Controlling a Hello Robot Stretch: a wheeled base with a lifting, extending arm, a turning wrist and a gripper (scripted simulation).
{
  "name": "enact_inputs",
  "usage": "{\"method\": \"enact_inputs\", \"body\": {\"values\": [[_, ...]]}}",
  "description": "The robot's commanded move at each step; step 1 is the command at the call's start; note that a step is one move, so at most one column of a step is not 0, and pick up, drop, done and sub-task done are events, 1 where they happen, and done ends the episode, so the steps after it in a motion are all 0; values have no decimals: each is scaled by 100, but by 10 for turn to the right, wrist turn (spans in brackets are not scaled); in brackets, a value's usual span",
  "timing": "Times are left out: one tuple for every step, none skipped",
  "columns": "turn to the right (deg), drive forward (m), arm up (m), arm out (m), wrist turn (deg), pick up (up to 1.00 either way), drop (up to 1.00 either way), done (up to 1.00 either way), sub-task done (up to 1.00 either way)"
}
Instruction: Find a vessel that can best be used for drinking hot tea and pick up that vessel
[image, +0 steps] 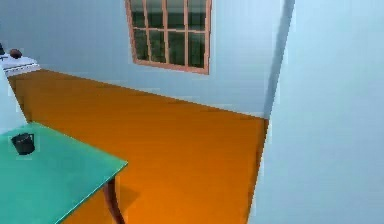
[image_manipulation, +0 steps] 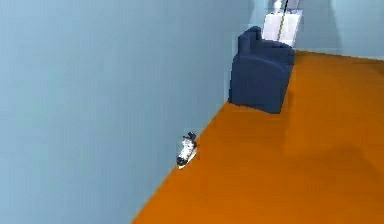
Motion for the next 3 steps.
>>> {"method": "enact_inputs", "body": {"values": [[0, 30, 0, 0, 0, 0, 0, 0, 0], [-90, 0, 0, 0, 0, 0, 0, 0, 0], [0, 35, 0, 0, 0, 0, 0, 0, 0]]}}
